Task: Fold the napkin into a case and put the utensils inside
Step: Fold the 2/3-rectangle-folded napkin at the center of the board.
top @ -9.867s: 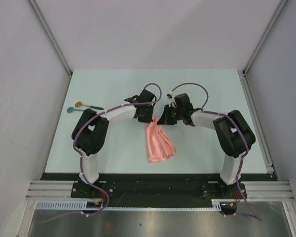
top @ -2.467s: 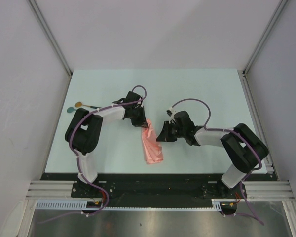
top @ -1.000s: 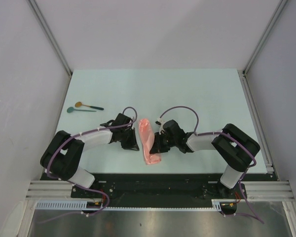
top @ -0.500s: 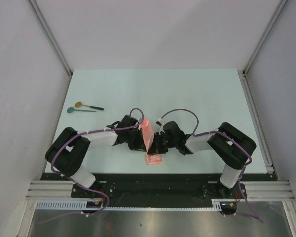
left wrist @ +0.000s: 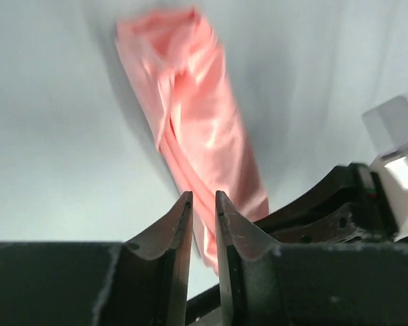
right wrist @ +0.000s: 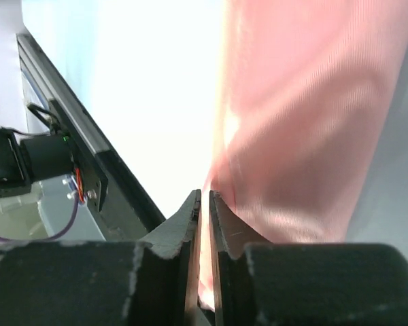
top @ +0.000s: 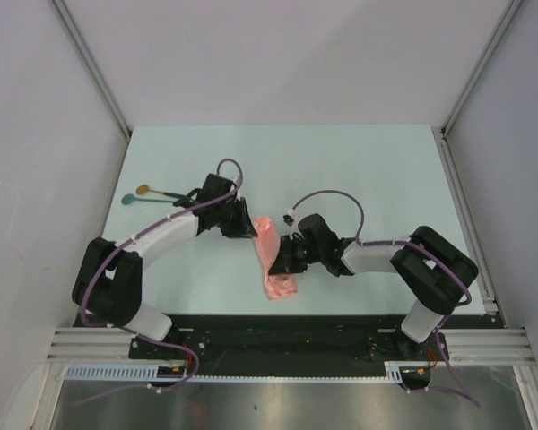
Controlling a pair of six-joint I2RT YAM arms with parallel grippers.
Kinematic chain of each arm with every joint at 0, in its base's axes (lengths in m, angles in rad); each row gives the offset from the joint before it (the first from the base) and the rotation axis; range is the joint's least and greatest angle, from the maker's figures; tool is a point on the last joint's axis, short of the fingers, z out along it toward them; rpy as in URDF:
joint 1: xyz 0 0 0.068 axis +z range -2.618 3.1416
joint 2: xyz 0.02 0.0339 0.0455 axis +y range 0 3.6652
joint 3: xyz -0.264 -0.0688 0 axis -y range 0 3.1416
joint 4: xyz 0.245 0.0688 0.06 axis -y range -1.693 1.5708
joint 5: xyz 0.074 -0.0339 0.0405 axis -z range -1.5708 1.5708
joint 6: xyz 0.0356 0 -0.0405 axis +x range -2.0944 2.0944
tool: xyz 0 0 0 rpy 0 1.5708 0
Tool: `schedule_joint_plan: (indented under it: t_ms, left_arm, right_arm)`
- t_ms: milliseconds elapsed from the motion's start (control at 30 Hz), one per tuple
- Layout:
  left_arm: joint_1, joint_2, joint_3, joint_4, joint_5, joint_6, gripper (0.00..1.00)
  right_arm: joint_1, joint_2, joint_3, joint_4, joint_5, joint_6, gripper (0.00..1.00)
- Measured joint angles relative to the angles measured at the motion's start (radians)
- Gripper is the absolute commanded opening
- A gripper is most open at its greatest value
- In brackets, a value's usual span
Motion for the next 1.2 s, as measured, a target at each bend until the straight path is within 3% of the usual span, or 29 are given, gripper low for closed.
schedule_joint_plan:
  t_ms: [333, 733, 1067, 1167, 1200]
  left_arm:
    - [0.061, 0.254, 0.385, -0.138, -0.043, 0.115, 0.25]
    - [0.061, 0.335, 0.399, -0.195, -0.047, 0.141, 0.22]
    - [0.062, 0.363, 0.399, -0.193, -0.043, 0.148, 0.17]
    - [0.062, 0.370, 0.399, -0.191, -0.043, 0.149, 0.14]
    - [0.062, 0.373, 0.399, -0.190, -0.042, 0.149, 0.14]
  right_arm:
    - [-0.135, 0.061, 0.225, -0.077, -0.035, -0.075, 0.27]
    - [-0.188, 0.308, 0.397, -0.067, -0.104, -0.092, 0.28]
    - [-0.190, 0.379, 0.434, -0.037, -0.126, -0.089, 0.28]
    - [-0.191, 0.382, 0.443, -0.035, -0.126, -0.089, 0.23]
    - [-0.192, 0.384, 0.447, -0.034, -0.126, -0.089, 0.16]
